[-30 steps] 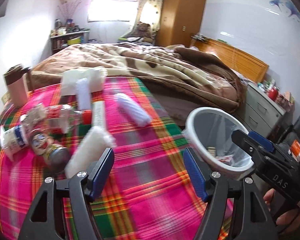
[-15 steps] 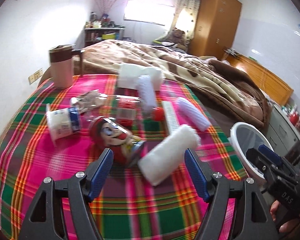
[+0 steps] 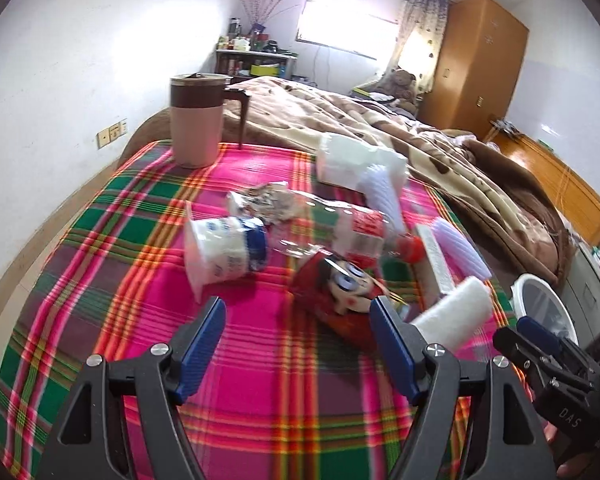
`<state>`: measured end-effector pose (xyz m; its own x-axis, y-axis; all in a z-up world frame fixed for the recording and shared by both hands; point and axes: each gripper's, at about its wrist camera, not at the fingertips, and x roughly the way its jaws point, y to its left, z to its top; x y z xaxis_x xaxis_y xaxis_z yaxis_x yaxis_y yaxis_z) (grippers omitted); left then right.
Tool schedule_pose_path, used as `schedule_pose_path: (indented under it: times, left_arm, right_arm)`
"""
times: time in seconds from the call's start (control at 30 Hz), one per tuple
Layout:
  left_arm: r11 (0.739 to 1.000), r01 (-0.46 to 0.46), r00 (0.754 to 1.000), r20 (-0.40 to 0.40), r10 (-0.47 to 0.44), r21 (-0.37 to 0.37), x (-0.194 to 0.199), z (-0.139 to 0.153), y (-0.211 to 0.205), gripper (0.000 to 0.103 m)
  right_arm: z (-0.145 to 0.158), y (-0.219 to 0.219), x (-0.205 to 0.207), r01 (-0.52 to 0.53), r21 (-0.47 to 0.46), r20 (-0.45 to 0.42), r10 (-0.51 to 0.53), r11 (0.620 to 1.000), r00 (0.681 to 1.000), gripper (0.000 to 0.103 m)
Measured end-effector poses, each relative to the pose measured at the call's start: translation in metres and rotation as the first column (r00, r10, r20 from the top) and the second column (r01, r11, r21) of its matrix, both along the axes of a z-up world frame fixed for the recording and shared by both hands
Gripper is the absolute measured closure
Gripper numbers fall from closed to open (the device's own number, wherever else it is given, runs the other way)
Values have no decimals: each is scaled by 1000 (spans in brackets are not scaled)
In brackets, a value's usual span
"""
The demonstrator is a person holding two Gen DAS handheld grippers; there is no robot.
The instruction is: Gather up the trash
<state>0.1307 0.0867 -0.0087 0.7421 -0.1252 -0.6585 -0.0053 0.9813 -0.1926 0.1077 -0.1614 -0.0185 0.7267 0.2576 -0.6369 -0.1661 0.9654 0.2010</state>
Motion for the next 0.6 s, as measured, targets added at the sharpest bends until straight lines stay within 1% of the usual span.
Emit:
schedule_pose_path:
  times: [0.13,0.23,0.33,0.4,0.47,0.53,0.6]
  left_arm:
    - [999,-38,999,-11,38,3,7,-3,16,27]
    - [999,-50,999,-13,50,6,13,-5,27,26]
    - [998,-60,998,-29,60,14,21,-8,37,25]
    - [998,-64,998,-24,64,28,25,-7,42,24]
    - [997,-67,997,-21,68,39,31,-7,48,24]
    - [996,-70,997,-34,72,49,38,-8,53,23]
    - [996,-56,998,-36,59,72,46,-7,56,22]
  right_arm:
    - [-5,10,10,6,0,-29,-6,1000,1000,31]
    - [-9,15,15,22,-10,-43,-23,1000,999,31]
    - [-12,17,19,29,-3,-56,-29,1000,998,32]
    - [-12,17,20,32,-1,-56,-32,999,998,32]
    - [-12,17,22,40,-1,-58,-40,999,997,37]
    - [-12,19,24,42,3,-60,-42,999,997,44]
    - [-12,20,28,44,5,-61,-44,999,997,51]
